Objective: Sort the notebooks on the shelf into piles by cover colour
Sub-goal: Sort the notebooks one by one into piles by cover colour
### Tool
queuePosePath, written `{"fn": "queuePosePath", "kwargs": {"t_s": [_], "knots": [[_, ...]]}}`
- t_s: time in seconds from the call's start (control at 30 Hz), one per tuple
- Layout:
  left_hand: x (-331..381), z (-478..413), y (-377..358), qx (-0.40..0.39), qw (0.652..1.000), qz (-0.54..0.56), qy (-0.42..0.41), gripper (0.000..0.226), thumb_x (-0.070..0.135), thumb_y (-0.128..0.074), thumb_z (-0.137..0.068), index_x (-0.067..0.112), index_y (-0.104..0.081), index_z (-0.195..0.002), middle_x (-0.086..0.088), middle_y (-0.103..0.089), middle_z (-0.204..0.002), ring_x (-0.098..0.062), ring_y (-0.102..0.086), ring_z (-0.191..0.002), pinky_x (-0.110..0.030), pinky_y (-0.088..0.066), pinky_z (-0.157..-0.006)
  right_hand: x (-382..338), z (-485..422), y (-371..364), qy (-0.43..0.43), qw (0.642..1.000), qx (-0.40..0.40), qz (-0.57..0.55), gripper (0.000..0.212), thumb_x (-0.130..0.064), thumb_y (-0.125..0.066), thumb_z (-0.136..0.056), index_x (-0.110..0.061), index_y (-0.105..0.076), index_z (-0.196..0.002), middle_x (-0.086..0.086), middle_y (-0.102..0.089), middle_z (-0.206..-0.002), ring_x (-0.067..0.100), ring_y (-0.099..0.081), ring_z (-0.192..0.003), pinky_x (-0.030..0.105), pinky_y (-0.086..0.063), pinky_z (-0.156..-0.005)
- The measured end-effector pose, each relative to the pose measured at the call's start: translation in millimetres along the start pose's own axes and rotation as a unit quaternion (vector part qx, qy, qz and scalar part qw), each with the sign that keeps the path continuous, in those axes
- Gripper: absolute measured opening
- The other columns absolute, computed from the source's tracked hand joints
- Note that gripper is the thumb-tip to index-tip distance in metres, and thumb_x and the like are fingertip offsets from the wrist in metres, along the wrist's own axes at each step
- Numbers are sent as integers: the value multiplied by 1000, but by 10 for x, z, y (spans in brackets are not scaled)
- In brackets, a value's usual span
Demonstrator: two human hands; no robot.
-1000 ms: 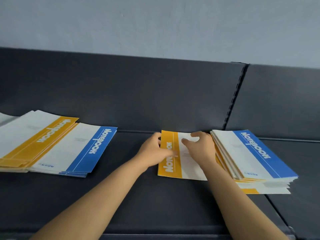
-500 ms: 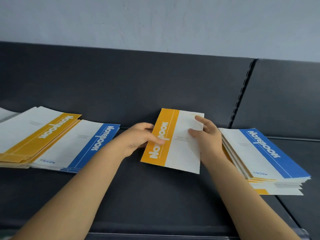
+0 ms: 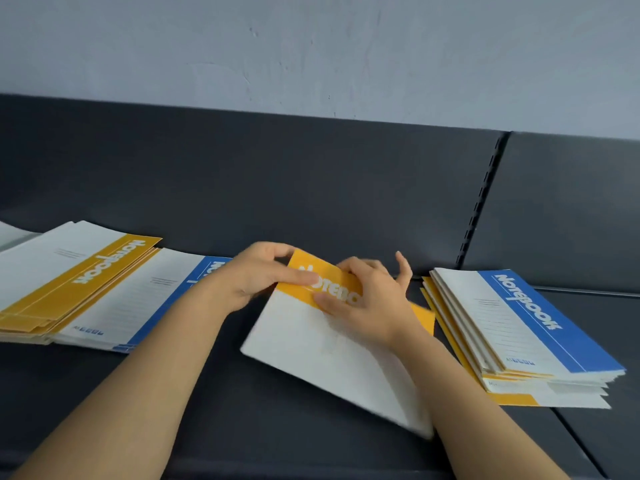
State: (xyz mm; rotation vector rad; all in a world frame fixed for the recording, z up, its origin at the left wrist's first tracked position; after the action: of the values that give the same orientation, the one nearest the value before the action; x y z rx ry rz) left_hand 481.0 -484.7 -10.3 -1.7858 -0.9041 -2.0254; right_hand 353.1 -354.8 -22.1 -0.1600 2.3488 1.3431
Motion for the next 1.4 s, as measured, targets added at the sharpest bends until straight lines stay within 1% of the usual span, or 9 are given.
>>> {"fn": "queuePosePath", "kwargs": {"t_s": [0.07, 0.13, 0.4, 0.53, 0.73, 1.03, 1.13, 1.23, 1.4], "knots": [[-29, -33, 34, 51, 997, 49, 15, 35, 18, -83, -71, 11, -71, -103, -11, -76, -94, -24, -73, -81, -37, -58, -76, 22, -29, 28, -70, 989, 2, -133, 25, -48, -67, -82, -26, -56, -87, -10, -66, -79, 2, -58, -87, 36, -36, -100], [-50, -51, 67, 46, 998, 45, 25, 37, 21, -82, -72, 14, -70, -107, -9, -76, -97, -25, -73, -88, -38, -58, -80, 85, -59, 86, -132, 957, 42, -253, 25, -33, -75, -80, -17, -55, -82, 2, -71, -76, 15, -67, -69, 38, -55, -66], [-82, -30, 14, -29, 996, 63, 60, 35, 5, -71, -83, 11, -65, -117, -7, -74, -107, -24, -72, -97, -32, -58, -75, 333, -46, 172, -315, 832, 114, -442, 15, -25, -67, -88, -14, -58, -95, 3, -73, -83, 19, -72, -72, 36, -60, -69], [-29, -5, -2, 37, 997, 56, 24, 32, 4, -66, -89, 14, -60, -118, -5, -74, -104, -19, -72, -94, -32, -59, -70, 327, -58, 160, -306, 839, 90, -441, 20, -22, -64, -91, -18, -56, -108, 5, -71, -99, 22, -71, -84, 45, -58, -79], [126, 152, 259, 155, 988, -22, -15, 19, 12, -55, -96, 12, -63, -113, -1, -70, -107, -16, -68, -95, -32, -54, -79, -80, -25, 105, -227, 879, -57, -416, 62, -11, -74, -80, -23, -43, -133, 0, -68, -109, 22, -69, -94, 44, -55, -84], [91, 838, 2030, 162, 972, -167, 20, 29, 11, -80, -77, 10, -61, -100, 0, -72, -102, -18, -70, -93, -36, -56, -81, -1688, -510, -538, -171, 881, -120, -425, 24, -5, -71, -82, -21, -56, -94, -5, -71, -88, 4, -69, -65, 13, -50, -48], [-40, 943, 2630, 185, 953, -240, -19, 37, 13, -75, -82, 15, -60, -116, 1, -62, -123, -21, -61, -113, -34, -50, -89, -2292, -707, -904, -171, 913, -102, -355, 29, -9, -68, -86, -27, -46, -80, -13, -60, -80, 8, -64, -70, 19, -52, -60], [-246, 939, 3015, 182, 895, -404, -49, 55, 23, -63, -93, 15, -43, -144, -3, -33, -150, -22, -35, -136, -26, -30, -105, -2723, -884, -1308, -132, 972, -76, -176, 28, -18, -61, -92, -21, -54, -119, 1, -60, -121, 21, -59, -108, 32, -49, -86], [-723, 862, 3177, 67, 785, -615, -16, 41, 38, -33, -103, 14, -46, -134, -7, -28, -153, -29, -24, -136, -42, -24, -109, -2902, -948, -2001, -83, 957, -263, 92, 58, -42, -24, -103, -13, -11, -152, 8, -7, -160, 29, -8, -147, 41, -13, -117]]}}
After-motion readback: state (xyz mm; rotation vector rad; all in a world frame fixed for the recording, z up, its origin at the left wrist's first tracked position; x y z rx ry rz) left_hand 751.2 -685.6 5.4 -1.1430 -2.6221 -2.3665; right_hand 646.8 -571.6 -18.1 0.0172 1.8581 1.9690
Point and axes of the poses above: each hand's wrist, its own z-axis away from the middle knuckle, its own y-axis out of the back of the hand, x = y × z, the point moved 3 cm from there along -z, towards the middle knuckle
